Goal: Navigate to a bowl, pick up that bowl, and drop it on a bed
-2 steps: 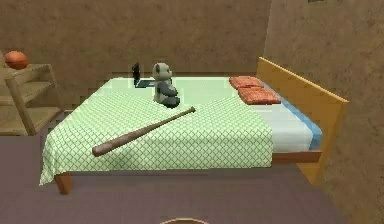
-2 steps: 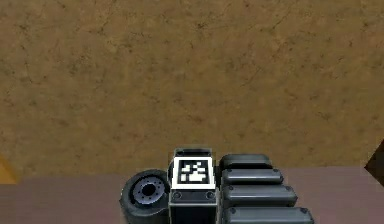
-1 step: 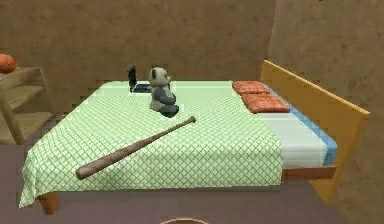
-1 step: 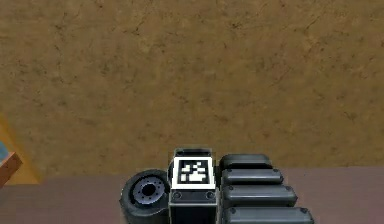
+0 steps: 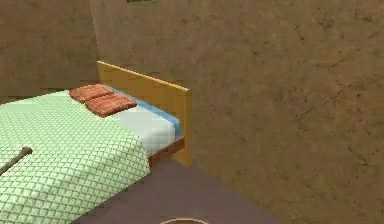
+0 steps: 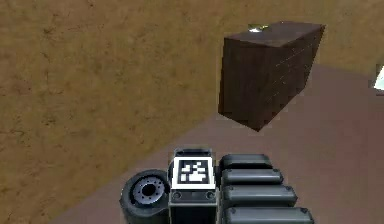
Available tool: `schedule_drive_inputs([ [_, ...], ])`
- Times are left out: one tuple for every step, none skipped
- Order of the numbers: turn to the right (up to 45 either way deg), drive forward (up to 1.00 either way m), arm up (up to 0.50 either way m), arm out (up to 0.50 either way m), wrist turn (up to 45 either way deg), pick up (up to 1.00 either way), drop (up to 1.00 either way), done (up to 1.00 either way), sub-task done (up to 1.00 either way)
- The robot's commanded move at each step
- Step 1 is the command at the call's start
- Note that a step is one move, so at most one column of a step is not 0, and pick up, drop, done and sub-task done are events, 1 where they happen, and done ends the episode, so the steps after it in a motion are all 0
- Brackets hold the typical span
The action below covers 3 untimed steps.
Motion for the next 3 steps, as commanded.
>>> schedule_drive_inputs([
  [42.0, 0.0, 0.0, 0.0, 0.0, 0.0, 0.0, 0.0, 0.0],
  [0.0, 0.1, 0.0, 0.0, 0.0, 0.0, 0.0, 0.0, 0.0],
  [-33.0, 0.0, 0.0, 0.0, 0.0, 0.0, 0.0, 0.0, 0.0],
])
